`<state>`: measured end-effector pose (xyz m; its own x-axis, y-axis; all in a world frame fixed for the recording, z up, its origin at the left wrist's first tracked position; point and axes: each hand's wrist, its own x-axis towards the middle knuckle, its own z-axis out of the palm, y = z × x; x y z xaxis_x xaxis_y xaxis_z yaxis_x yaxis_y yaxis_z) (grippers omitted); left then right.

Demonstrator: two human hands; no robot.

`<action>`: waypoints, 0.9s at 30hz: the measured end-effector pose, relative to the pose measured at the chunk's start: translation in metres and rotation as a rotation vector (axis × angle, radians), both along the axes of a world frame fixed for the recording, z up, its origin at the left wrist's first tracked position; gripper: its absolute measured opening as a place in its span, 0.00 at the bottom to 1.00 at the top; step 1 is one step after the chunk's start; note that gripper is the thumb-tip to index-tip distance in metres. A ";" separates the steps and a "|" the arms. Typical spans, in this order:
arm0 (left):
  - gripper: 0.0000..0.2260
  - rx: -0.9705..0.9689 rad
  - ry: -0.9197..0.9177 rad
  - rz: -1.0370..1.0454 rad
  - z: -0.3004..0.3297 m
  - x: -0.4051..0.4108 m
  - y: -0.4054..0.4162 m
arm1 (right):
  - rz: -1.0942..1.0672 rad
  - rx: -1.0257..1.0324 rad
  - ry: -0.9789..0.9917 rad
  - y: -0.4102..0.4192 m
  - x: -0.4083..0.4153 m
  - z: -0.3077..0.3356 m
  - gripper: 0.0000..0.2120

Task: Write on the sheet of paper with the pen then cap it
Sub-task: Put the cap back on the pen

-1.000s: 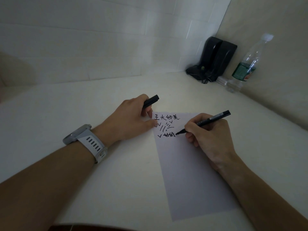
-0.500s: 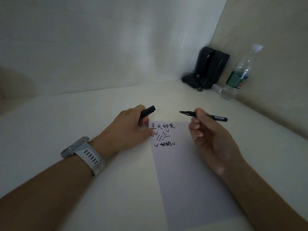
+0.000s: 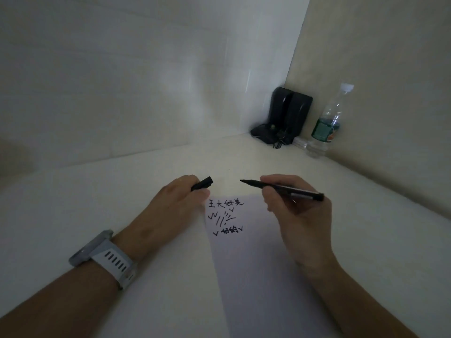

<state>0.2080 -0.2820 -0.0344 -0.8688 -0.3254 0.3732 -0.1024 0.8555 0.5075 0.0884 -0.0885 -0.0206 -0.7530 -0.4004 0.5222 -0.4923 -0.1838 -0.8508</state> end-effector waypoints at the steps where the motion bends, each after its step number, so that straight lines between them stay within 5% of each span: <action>1: 0.10 -0.085 0.016 -0.028 0.001 0.001 0.000 | 0.067 -0.031 -0.115 0.001 -0.002 0.002 0.09; 4: 0.09 -0.126 0.076 -0.078 0.010 0.005 0.008 | 0.290 -0.140 -0.489 -0.001 -0.003 0.003 0.09; 7: 0.08 -0.114 0.144 -0.145 0.015 0.006 0.015 | 0.345 -0.172 -0.598 -0.004 0.001 0.005 0.05; 27: 0.09 -0.152 0.181 -0.218 0.015 0.005 0.020 | 0.355 -0.072 -0.351 -0.006 0.003 -0.004 0.10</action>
<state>0.2129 -0.2616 -0.0191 -0.8269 -0.0673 0.5584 0.1722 0.9148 0.3653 0.0913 -0.0943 -0.0248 -0.7120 -0.6359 0.2976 -0.0756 -0.3520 -0.9330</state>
